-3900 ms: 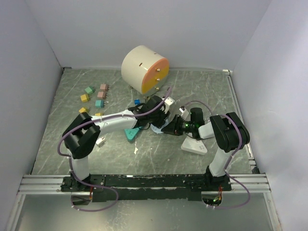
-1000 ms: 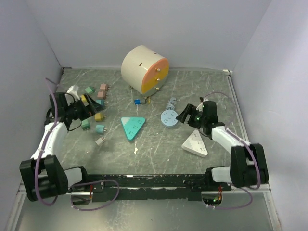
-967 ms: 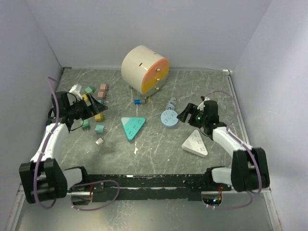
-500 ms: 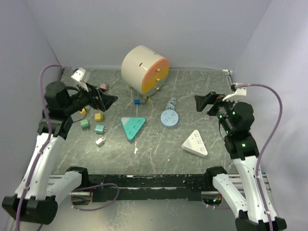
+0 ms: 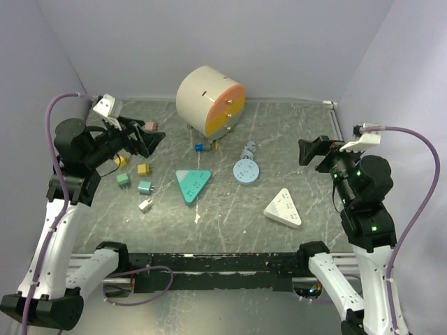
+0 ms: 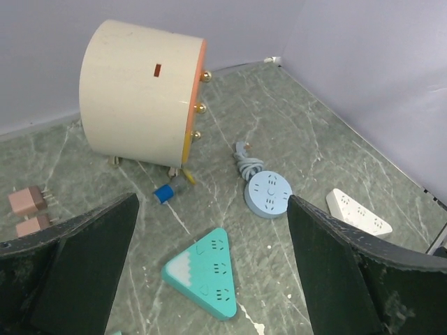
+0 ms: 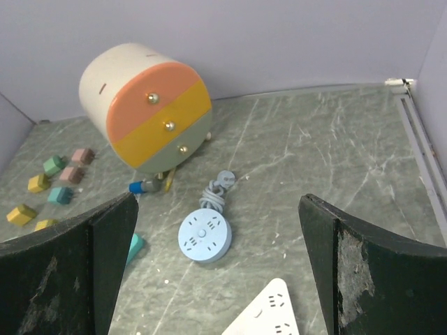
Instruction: Pull the plug off the socket
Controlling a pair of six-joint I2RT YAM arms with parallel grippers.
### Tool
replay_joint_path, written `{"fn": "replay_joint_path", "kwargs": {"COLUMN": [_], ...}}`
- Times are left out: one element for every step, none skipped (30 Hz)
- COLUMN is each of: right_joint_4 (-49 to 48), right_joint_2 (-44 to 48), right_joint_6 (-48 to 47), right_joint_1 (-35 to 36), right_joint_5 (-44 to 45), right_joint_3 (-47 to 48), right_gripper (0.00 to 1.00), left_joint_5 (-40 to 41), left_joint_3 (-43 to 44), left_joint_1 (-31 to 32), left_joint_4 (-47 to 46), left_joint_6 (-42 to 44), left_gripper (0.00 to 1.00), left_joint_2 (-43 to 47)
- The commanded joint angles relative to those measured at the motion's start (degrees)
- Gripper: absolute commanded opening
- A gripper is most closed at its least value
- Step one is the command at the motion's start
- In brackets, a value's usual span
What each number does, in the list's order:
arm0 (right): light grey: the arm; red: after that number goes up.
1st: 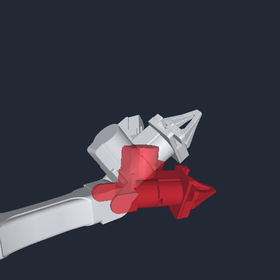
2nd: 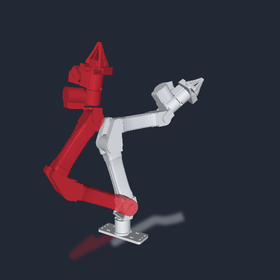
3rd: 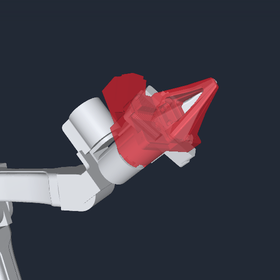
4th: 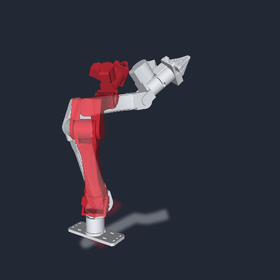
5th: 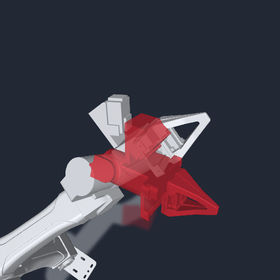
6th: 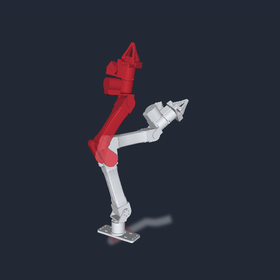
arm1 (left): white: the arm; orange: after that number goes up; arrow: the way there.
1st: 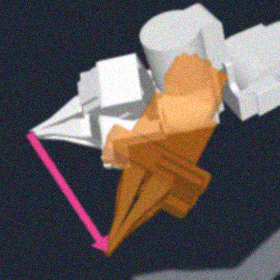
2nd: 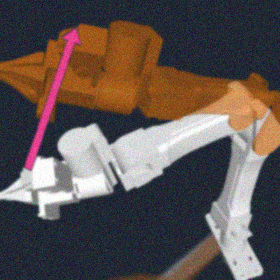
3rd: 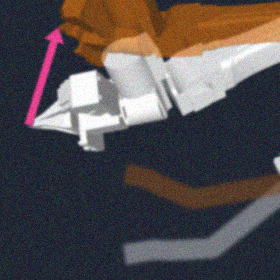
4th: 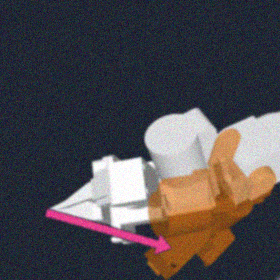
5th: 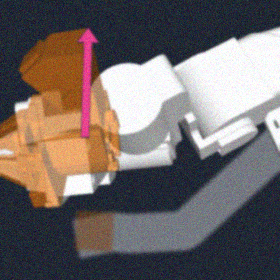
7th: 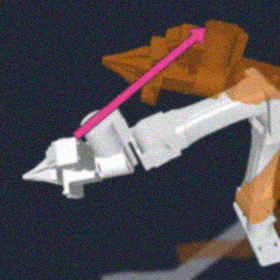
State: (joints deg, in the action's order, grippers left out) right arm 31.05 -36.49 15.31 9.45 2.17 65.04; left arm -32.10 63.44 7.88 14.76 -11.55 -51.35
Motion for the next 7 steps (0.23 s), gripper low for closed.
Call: {"fn": "replay_joint_path", "kwargs": {"right_joint_4": [2.2,2.1,1.7,1.3,1.3,1.1,0.4], "right_joint_2": [-1.4,-1.5,-1.6,-1.8,-2.0,-1.8,-1.4], "right_joint_6": [-0.9,-0.6,0.0,0.3,0.2,0.0,0.1], "right_joint_1": [0.3,0.3,0.3,0.3,0.3,0.3,0.3], "right_joint_5": [1.6,2.0,3.5,3.6,4.0,4.0,3.6], "right_joint_3": [-0.5,-0.8,-1.5,-2.3,-2.6,-2.7,-3.0], "right_gripper": [1.00,1.00,1.00,1.00,1.00,1.00,1.00], "left_joint_5": [1.7,2.3,2.6,3.3,3.8,3.8,3.9], "left_joint_3": [-1.0,-1.7,-2.3,-2.5,-2.3,-2.0,-1.7], "left_joint_1": [0.3,0.3,0.3,0.3,0.3,0.3,0.3], "left_joint_4": [-1.3,-2.2,-2.7,-2.6,-2.1,-1.5,-1.1], "left_joint_6": [0.0,-0.3,-0.5,-0.6,-0.2,0.0,0.3], "left_gripper": [1.00,1.00,0.99,0.99,0.99,0.99,0.99], "left_joint_2": [1.6,2.0,2.4,2.5,2.6,2.5,2.4]}}
